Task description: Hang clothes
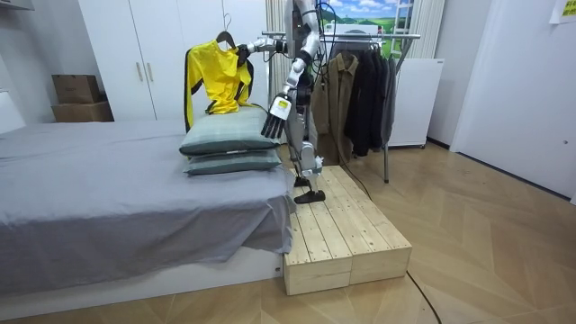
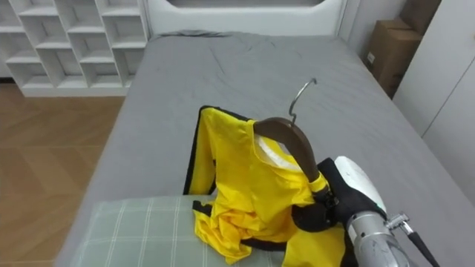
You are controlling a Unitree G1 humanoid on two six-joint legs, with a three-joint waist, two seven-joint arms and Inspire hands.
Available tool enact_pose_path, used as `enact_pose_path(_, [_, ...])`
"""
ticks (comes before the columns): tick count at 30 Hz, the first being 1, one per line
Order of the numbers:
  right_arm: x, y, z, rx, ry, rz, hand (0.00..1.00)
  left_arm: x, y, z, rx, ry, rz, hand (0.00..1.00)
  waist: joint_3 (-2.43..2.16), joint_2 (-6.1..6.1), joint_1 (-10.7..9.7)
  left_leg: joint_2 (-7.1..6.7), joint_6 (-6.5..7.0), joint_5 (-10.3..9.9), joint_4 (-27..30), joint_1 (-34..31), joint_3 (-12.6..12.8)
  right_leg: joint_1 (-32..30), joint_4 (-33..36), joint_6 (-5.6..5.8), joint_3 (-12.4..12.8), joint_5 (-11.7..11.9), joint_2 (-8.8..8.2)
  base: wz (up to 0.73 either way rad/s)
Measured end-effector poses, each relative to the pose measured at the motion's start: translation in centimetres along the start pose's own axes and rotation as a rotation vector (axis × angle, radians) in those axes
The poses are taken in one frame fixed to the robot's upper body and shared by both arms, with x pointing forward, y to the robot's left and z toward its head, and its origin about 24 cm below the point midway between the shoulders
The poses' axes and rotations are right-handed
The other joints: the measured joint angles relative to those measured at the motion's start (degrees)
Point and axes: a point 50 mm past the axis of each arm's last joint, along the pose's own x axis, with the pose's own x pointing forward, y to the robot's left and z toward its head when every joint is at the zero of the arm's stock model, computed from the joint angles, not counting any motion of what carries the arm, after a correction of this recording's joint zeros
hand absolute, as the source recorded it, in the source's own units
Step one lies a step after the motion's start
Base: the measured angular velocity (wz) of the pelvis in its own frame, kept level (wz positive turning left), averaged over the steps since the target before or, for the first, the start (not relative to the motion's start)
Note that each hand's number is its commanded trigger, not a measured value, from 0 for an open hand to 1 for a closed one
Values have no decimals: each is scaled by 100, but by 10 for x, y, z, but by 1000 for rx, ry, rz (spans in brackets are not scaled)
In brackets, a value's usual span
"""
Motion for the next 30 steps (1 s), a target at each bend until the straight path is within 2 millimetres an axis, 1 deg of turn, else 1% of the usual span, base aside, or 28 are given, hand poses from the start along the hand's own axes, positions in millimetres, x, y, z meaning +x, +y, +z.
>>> enact_pose_path(2, [0, 0, 1, 4, -5, 8, 100, 1, -1, -13, -2, 57, -8, 0, 4, -39, 2, -2, 0, 0, -11, -6, 7, -13, -6, 0, -1, 0, 0, 0])
enact_pose_path(4, [-1, -2, 3, 3, -12, 11, 100, 0, 0, -28, -14, 112, -13, 0, -7, -71, 17, -1, 1, -1, -20, -8, 24, -25, 2, 0, 11, 0, 7, -2])
enact_pose_path(7, [-5, -8, 12, -5, -50, 2, 100, -2, 5, -50, 0, 197, -21, 0, -37, -115, 11, 4, 1, -1, -61, -7, 27, -42, 4, 0, 27, 0, 19, -1])
enact_pose_path(9, [-7, -11, 17, -9, -73, 3, 100, -7, 11, -73, 15, 292, -22, 0, -68, -168, 1, 15, -1, -2, -55, -7, 35, -42, 3, -1, 39, 1, 31, 0])
enact_pose_path(10, [-7, -12, 18, -10, -76, 2, 100, -8, 11, -78, 17, 315, -25, 0, -75, -179, 1, 15, -1, -2, -54, -4, 37, -41, 6, -1, 39, 1, 31, 0])
enact_pose_path(11, [-8, -13, 19, -13, -80, 0, 100, -12, 11, -89, 22, 357, -30, 0, -79, -187, -6, 14, 0, -2, -50, -2, 38, -40, 10, -1, 39, 1, 28, 0])
enact_pose_path(12, [-8, -14, 20, -15, -86, -2, 100, -15, 10, -97, 26, 391, -35, 0, -71, -197, -17, 10, 1, -3, -45, -4, 33, -40, 12, -1, 38, 1, 23, 0])
enact_pose_path(13, [-8, -15, 20, -14, -89, -3, 100, -16, 10, -99, 28, 402, -37, 0, -66, -200, -17, 10, 2, -3, -45, -5, 30, -40, 14, -1, 34, 1, 20, 0])
enact_pose_path(15, [-9, -16, 20, -13, -94, 0, 100, -21, 11, -110, 35, 443, -42, 0, -37, -220, -37, 8, 8, -9, -50, -2, 35, -20, 16, -1, 23, 1, 10, 4])
enact_pose_path(17, [-9, -17, 19, -2, -101, 9, 100, -23, 9, -114, 54, 460, -54, 0, -22, -207, -57, 6, 13, -18, -54, 11, 46, 2, 16, 0, 27, 1, 7, 0])
enact_pose_path(18, [-9, -16, 19, 8, -106, 14, 100, -25, 9, -117, 64, 470, -59, 0, -16, -210, -99, 4, 14, -19, -56, 10, 48, 2, 17, 0, 28, 1, 5, 0])
enact_pose_path(21, [-9, -18, 18, 4, -108, 17, 100, -25, 6, -118, 83, 473, -83, 0, 10, -214, -190, -9, 19, -22, -48, 5, 57, -6, 25, 3, 54, 0, -2, -3])
enact_pose_path(23, [-10, -20, 16, -14, -104, 15, 100, -24, 5, -117, 97, 470, -95, 0, 10, -216, -236, -17, 23, -24, -49, 0, 71, -18, 27, 10, 74, -3, -5, -4])
enact_pose_path(25, [-10, -20, 16, -14, -104, 15, 100, -24, 6, -116, 109, 467, -103, 0, 7, -237, -276, -13, 23, -24, -45, -12, 131, -54, 36, 13, 125, -3, 2, -16])
enact_pose_path(26, [-10, -20, 16, -9, -105, 17, 100, -23, 7, -114, 121, 464, -110, 0, -4, -257, -289, -8, 24, -24, -44, -27, 204, -112, 58, 18, 187, 1, 14, -25])
enact_pose_path(28, [-11, -19, 14, 0, -102, 21, 100, -22, 8, -114, 133, 466, -116, 0, 4, -264, -339, -4, 25, -25, -40, -26, 270, -127, 60, 27, 243, 10, 25, -18])
enact_pose_path(29, [-12, -18, 13, 5, -100, 25, 100, -22, 8, -113, 141, 465, -126, 0, 2, -264, -434, -6, 34, -30, -38, -15, 294, -145, 69, 31, 260, 12, 22, -15])
enact_pose_path(30, [-12, -17, 12, 7, -102, 23, 100, -20, 7, -110, 145, 459, -133, 0, 6, -280, -464, -8, 38, -33, -29, -20, 362, -219, 132, 33, 323, 13, 29, -20])
